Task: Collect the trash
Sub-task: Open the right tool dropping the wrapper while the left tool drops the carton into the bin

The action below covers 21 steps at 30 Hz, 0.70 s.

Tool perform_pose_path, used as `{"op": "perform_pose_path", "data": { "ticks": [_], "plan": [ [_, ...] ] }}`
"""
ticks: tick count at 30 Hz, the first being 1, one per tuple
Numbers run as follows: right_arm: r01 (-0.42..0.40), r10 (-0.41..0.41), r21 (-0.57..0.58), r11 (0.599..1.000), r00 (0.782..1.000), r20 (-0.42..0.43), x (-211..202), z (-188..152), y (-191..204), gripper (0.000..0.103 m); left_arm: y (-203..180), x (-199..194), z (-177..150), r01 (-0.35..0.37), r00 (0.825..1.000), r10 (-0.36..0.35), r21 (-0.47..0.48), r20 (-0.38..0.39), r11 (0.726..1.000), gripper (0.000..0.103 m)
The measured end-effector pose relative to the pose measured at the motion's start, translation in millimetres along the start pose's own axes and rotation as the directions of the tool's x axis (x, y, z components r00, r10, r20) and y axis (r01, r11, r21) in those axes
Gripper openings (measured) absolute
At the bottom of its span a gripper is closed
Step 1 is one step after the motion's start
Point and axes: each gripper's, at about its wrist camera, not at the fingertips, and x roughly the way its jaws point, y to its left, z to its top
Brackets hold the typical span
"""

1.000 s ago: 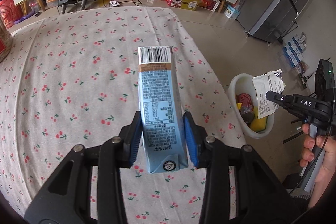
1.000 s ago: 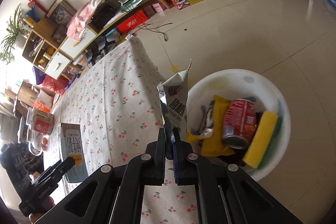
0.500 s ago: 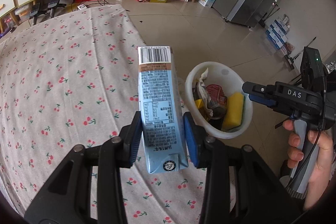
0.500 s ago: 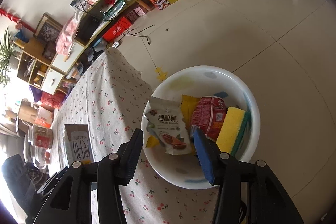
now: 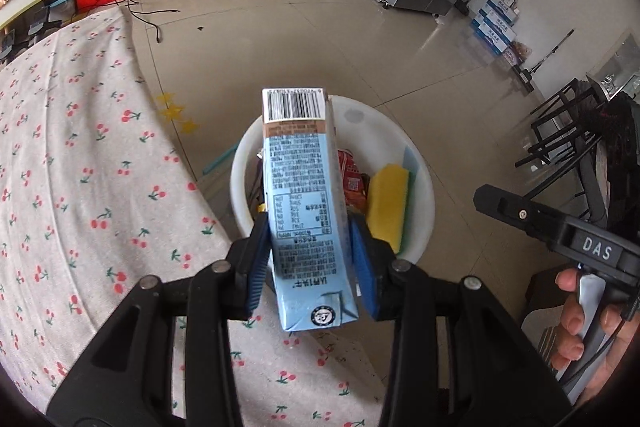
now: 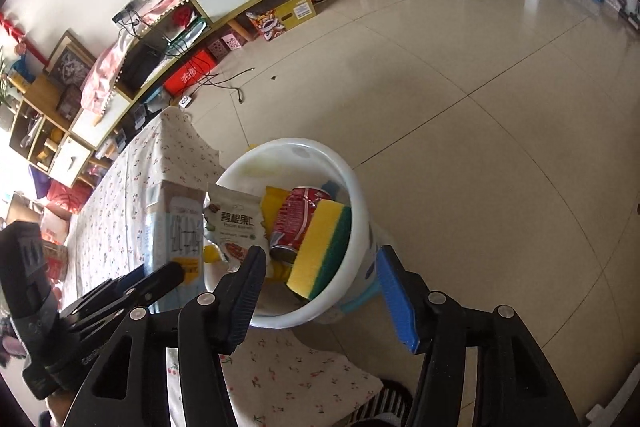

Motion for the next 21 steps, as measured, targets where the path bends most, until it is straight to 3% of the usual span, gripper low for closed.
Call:
{"op": "perform_pose_path", "data": {
  "ticks": [5,8,21],
  "plan": [
    [0.007,-0.007,-0.003,1.0,1.0,0.009,-4,-1,-4,0.062,-1,9,4,0.009,1.0,-0.009,0.02,0.004,1.0,0.044],
    [0.012,-0.012,-0.007,1.0,1.0,0.012,-5,-1,-4,0.063,3,-2,-1,-0.013,0.999,0.013,0.001,0.039,1.0,0.075],
    [0.043,-0.04,-0.055,0.998,0.998,0.055,-18,-15,20,0.068,31,-72,-41,-0.156,0.983,0.157,-0.016,0.097,0.988,0.086]
  ]
}}
